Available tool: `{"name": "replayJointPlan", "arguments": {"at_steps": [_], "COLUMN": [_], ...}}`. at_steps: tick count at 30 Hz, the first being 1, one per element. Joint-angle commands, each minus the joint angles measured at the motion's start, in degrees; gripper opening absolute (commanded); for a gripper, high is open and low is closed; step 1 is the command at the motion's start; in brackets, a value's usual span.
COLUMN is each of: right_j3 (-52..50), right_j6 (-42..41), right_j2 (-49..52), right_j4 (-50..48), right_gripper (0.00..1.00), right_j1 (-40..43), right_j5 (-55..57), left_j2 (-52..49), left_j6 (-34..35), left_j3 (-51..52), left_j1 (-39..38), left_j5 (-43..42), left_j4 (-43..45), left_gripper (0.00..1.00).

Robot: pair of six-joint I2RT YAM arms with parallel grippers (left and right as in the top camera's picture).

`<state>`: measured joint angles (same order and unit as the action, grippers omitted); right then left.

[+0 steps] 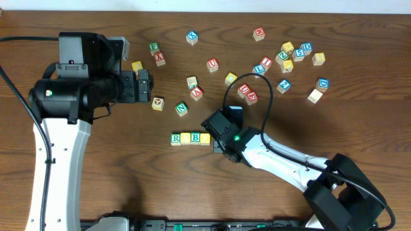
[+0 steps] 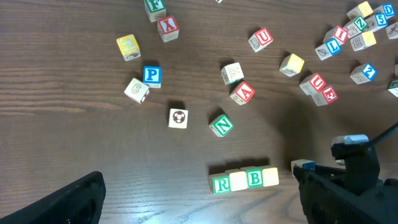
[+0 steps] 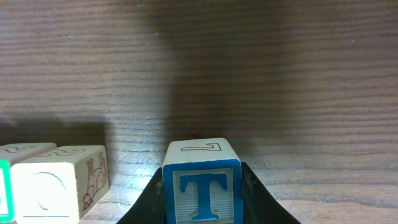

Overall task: Spell out ROBOT
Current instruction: 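Lower the T block beside the last O block and open the right gripper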

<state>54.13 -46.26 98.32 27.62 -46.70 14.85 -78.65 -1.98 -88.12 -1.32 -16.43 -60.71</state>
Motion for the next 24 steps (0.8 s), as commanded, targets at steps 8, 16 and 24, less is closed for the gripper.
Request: {"name": "replayJointPlan", "arguments": {"at_steps": [8, 16, 24], "right_j3": [-0.6, -0.6, -0.6], "right_j6": [-0.2, -0.4, -0.4], "right_j2": [1.0, 1.1, 1.6], "right_j4": [-1.7, -2.6, -3.0], "right_gripper": [0.01, 0.01, 0.01], "right_j1": [-2.1, -2.3, -2.8], "right_j5": [1.1, 1.1, 1.1], "left_j2": [0.0, 0.0, 0.0], "left_j6": [-1.0, -1.0, -1.0], "left_j3": [-1.0, -1.0, -1.0], "left_j1": [0.2, 0.2, 0.2], "left_j5": [-0.5, -0.5, -0.5], "left_j4": [-0.2, -0.2, -0.2], "left_gripper": [0.98, 0.98, 0.98]}}
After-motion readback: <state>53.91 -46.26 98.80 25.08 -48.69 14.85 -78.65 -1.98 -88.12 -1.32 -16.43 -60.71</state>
